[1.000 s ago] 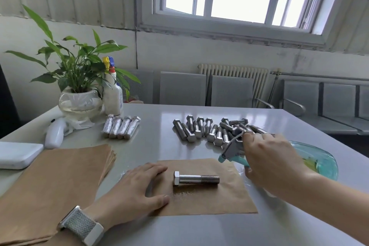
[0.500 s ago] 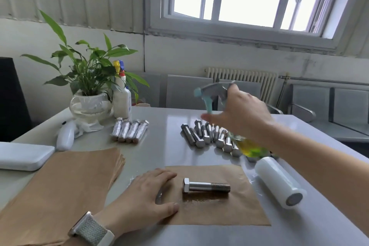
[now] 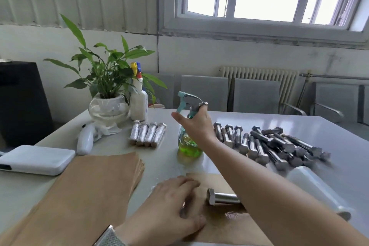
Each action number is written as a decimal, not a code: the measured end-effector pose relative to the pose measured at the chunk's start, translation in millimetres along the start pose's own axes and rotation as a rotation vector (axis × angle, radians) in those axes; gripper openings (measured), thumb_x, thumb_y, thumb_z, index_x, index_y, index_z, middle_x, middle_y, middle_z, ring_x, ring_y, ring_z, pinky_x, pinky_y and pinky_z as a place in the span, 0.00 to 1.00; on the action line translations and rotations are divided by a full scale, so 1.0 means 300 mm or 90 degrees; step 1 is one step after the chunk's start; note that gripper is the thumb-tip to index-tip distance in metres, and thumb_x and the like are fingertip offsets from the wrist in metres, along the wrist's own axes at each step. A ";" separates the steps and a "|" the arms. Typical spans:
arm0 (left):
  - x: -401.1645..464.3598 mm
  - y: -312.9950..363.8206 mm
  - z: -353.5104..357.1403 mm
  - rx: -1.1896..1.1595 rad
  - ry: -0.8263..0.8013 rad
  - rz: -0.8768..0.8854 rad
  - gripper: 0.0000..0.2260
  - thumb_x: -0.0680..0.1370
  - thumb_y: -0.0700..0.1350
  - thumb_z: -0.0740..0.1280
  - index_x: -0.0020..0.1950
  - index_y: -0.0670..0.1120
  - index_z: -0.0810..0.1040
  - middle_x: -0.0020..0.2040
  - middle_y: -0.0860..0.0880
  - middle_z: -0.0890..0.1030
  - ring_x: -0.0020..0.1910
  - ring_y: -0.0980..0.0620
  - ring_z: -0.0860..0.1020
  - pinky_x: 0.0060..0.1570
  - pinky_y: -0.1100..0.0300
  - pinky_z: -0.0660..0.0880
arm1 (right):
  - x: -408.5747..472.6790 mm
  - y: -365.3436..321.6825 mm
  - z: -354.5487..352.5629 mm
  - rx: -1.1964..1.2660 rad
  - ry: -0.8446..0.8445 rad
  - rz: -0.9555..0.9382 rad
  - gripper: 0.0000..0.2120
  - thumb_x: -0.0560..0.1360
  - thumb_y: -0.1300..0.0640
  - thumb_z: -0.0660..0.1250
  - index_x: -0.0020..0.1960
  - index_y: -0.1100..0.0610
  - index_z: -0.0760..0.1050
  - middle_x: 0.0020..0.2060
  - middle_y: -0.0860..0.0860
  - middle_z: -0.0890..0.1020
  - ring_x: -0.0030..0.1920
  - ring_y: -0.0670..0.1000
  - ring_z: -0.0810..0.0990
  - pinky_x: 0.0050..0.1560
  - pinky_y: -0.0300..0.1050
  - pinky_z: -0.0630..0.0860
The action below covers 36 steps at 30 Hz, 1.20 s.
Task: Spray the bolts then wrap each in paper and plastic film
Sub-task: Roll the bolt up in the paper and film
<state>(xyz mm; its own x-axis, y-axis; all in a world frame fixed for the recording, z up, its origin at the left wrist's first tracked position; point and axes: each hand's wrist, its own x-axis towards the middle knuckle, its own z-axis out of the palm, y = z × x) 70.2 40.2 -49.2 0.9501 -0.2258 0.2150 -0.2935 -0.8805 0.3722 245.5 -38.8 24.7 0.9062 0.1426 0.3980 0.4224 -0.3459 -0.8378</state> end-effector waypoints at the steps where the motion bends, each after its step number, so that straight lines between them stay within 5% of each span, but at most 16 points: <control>1: 0.001 -0.003 0.001 0.001 0.001 0.001 0.35 0.73 0.67 0.64 0.76 0.59 0.58 0.74 0.63 0.58 0.73 0.63 0.55 0.72 0.66 0.49 | 0.002 0.005 0.003 -0.011 -0.003 -0.003 0.29 0.67 0.38 0.76 0.56 0.51 0.64 0.43 0.39 0.72 0.49 0.49 0.75 0.45 0.44 0.69; 3: 0.001 -0.003 0.002 0.000 0.000 0.002 0.35 0.72 0.68 0.64 0.76 0.60 0.59 0.73 0.63 0.59 0.73 0.63 0.56 0.72 0.65 0.50 | 0.001 0.012 -0.008 -0.025 -0.029 -0.001 0.31 0.66 0.37 0.76 0.57 0.50 0.65 0.45 0.41 0.73 0.51 0.50 0.75 0.47 0.44 0.70; 8: -0.010 0.003 -0.008 -0.025 0.006 0.000 0.34 0.72 0.68 0.64 0.75 0.61 0.60 0.70 0.68 0.59 0.71 0.65 0.57 0.70 0.69 0.50 | -0.062 0.006 -0.192 -0.137 -0.117 0.000 0.41 0.69 0.41 0.75 0.75 0.53 0.61 0.67 0.51 0.73 0.63 0.51 0.74 0.59 0.44 0.70; 12: -0.015 0.002 -0.016 -0.046 0.042 0.025 0.27 0.73 0.63 0.65 0.72 0.62 0.65 0.66 0.71 0.60 0.70 0.69 0.58 0.69 0.73 0.49 | -0.301 -0.003 -0.468 -0.391 -0.255 -0.317 0.21 0.72 0.42 0.73 0.61 0.46 0.75 0.52 0.43 0.79 0.52 0.42 0.76 0.53 0.42 0.71; 16: -0.002 0.019 -0.034 -0.091 0.114 0.053 0.15 0.76 0.44 0.66 0.61 0.56 0.79 0.61 0.64 0.76 0.64 0.65 0.71 0.69 0.60 0.64 | -0.509 0.055 -0.645 -0.664 -0.390 -0.568 0.13 0.70 0.34 0.65 0.47 0.41 0.78 0.43 0.37 0.78 0.44 0.39 0.76 0.53 0.41 0.69; 20: -0.005 0.049 -0.044 -0.127 0.189 0.069 0.15 0.75 0.35 0.64 0.53 0.52 0.84 0.53 0.64 0.81 0.54 0.65 0.78 0.57 0.69 0.70 | -0.565 0.105 -0.658 -0.710 -0.374 -0.636 0.05 0.69 0.47 0.67 0.35 0.45 0.76 0.32 0.39 0.75 0.37 0.42 0.76 0.50 0.42 0.66; 23: -0.017 0.072 -0.046 -0.125 0.196 0.079 0.13 0.76 0.42 0.63 0.53 0.54 0.84 0.54 0.65 0.81 0.55 0.67 0.76 0.57 0.73 0.66 | -0.572 0.134 -0.642 -0.753 -0.392 -0.610 0.06 0.63 0.46 0.72 0.34 0.46 0.75 0.30 0.40 0.75 0.35 0.45 0.77 0.49 0.45 0.72; 26: -0.025 0.079 -0.051 -0.094 0.148 0.072 0.11 0.78 0.54 0.64 0.59 0.61 0.79 0.59 0.67 0.77 0.62 0.68 0.71 0.64 0.68 0.62 | -0.578 0.140 -0.625 -0.759 -0.343 -0.592 0.03 0.67 0.53 0.66 0.36 0.47 0.73 0.29 0.42 0.74 0.33 0.47 0.75 0.47 0.47 0.68; 29: -0.029 0.088 -0.059 -0.054 0.106 0.104 0.21 0.76 0.68 0.58 0.63 0.62 0.77 0.62 0.69 0.75 0.65 0.71 0.66 0.67 0.70 0.56 | -0.582 0.125 -0.609 -0.726 -0.275 -0.552 0.03 0.64 0.55 0.63 0.37 0.47 0.72 0.30 0.44 0.74 0.31 0.49 0.75 0.43 0.46 0.69; 32: -0.023 0.101 -0.062 0.027 0.085 0.128 0.31 0.74 0.75 0.53 0.67 0.59 0.76 0.63 0.67 0.75 0.65 0.71 0.67 0.69 0.66 0.55 | -0.576 0.106 -0.597 -0.682 -0.276 -0.447 0.09 0.62 0.49 0.70 0.40 0.46 0.74 0.36 0.43 0.76 0.35 0.47 0.78 0.38 0.43 0.75; 36: -0.003 0.110 -0.071 0.106 0.088 0.134 0.36 0.70 0.79 0.54 0.64 0.57 0.79 0.60 0.64 0.78 0.61 0.65 0.73 0.66 0.60 0.58 | -0.513 0.086 -0.590 -0.635 -0.295 -0.341 0.06 0.72 0.47 0.67 0.47 0.47 0.75 0.44 0.44 0.80 0.47 0.49 0.80 0.43 0.42 0.68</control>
<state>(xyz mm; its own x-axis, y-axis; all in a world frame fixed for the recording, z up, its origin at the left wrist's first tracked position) 57.6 20.3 -18.0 0.8437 -0.3621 0.3962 -0.4502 -0.8793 0.1553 113.8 -233.7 8.1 0.6286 0.7319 0.2632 0.7298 -0.6720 0.1256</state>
